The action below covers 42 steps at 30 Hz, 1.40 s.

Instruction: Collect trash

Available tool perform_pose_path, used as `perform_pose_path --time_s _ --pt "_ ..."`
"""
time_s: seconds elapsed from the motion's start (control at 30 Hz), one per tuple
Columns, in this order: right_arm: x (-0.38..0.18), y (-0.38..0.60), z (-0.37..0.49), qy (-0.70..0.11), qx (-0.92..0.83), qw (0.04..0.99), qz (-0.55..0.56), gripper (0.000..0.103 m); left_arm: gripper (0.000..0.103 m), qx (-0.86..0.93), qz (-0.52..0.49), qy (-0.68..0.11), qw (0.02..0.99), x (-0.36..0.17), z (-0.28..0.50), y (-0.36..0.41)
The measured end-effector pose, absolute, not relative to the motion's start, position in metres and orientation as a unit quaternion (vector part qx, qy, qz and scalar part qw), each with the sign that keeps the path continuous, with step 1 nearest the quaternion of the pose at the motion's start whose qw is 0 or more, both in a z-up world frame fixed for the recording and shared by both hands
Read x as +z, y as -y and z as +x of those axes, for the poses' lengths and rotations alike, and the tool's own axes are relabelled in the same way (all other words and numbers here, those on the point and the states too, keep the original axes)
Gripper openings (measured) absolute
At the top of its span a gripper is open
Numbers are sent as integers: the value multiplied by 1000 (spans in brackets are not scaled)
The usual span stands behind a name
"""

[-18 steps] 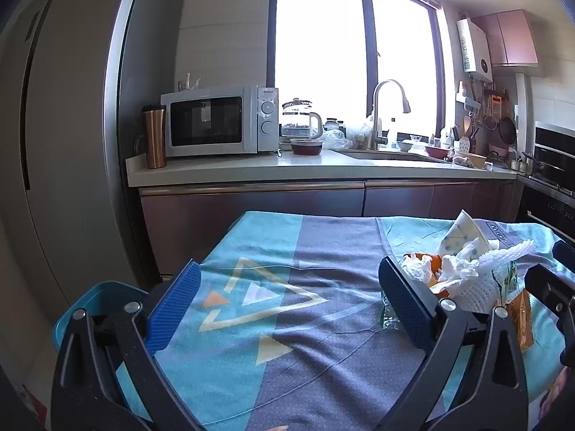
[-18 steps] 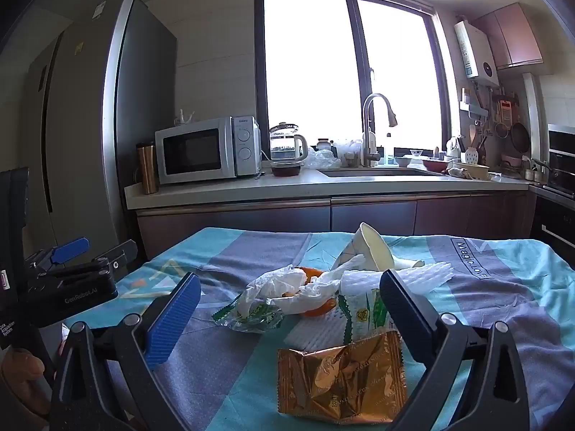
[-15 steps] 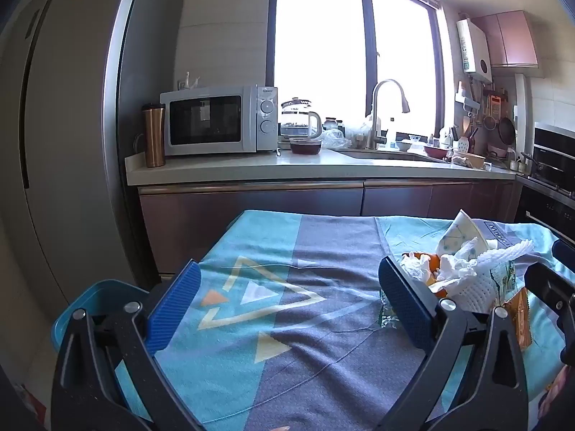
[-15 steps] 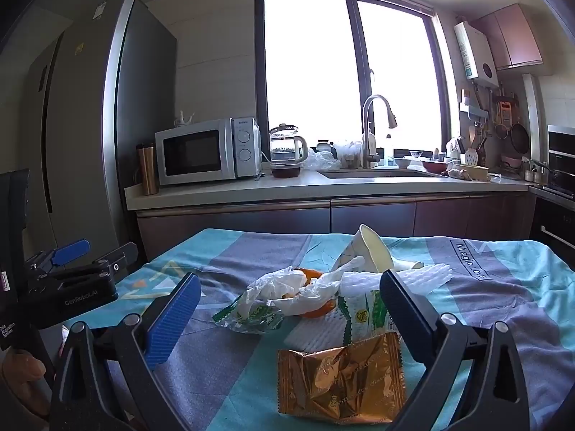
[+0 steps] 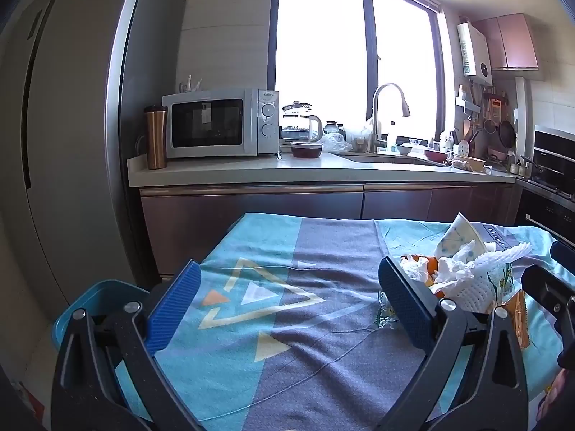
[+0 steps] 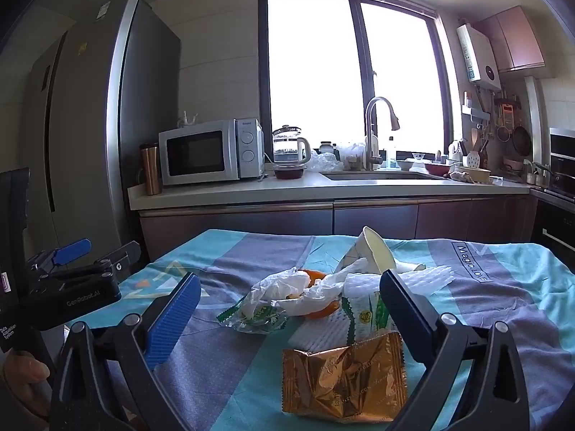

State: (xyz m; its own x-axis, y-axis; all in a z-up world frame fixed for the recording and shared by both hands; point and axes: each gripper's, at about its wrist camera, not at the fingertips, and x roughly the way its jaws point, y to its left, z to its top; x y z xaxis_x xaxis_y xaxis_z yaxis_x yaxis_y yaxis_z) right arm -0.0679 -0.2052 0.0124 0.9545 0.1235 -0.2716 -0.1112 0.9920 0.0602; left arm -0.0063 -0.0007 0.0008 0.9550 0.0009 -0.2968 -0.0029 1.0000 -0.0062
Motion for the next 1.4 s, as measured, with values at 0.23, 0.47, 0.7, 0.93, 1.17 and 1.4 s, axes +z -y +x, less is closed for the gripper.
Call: perform_pose_path --time_s 0.23,0.47,0.7,0.93,1.17,1.4 --pt "15 204 -69 -138 60 988 22 96 98 4 -11 -149 989 3 -8 -2" --pt "14 204 -66 -138 60 988 24 96 98 7 -8 -144 989 6 -9 -3" --pt "14 204 -65 -137 59 988 25 96 98 7 -4 -142 990 7 -10 -1" --pt "14 205 -65 -137 60 988 25 96 98 8 -5 -141 990 7 -10 -1" --pt "14 205 -65 -138 59 988 26 96 98 10 -5 -140 990 6 -12 0" --pt "14 205 -65 -136 58 989 27 96 98 11 -3 -138 990 6 -13 2"
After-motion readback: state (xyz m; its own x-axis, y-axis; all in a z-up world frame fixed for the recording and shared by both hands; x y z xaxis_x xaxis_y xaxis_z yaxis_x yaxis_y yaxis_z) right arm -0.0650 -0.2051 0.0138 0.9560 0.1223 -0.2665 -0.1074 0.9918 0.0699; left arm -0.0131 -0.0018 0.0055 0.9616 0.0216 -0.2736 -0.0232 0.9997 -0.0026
